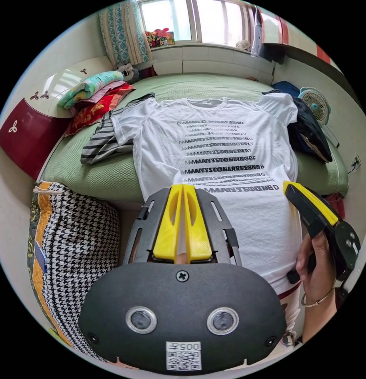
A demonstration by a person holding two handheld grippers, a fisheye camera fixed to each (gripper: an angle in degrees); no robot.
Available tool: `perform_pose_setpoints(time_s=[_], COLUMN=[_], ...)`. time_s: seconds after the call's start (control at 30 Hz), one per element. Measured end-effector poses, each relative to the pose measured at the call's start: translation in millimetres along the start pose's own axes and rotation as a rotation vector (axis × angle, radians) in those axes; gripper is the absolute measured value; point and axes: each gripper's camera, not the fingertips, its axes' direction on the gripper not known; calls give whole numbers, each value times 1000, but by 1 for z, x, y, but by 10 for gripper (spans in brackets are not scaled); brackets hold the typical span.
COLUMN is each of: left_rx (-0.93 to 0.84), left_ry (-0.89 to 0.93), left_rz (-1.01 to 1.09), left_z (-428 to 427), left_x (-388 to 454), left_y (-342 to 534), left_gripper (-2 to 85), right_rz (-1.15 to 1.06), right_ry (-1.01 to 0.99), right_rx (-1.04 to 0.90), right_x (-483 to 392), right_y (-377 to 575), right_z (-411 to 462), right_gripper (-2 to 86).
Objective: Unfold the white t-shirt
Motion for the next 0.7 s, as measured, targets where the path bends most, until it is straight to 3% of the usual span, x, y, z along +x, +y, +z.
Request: perform_pose_setpoints(time_s=[0.37, 0.7], left_rx=[-2, 0], left_ry=[76, 5], left_rz=[-36, -4], left_z=[3, 5], left_x=[-14, -6], left_y=[-2, -6], left_gripper=[-5, -6], right_rz=[-1, -27], right_ry=[4, 68], right_rx=[0, 3], right_x=[-5, -21], right_y=[-3, -5], right_z=[2, 3], right_gripper=[-10, -9])
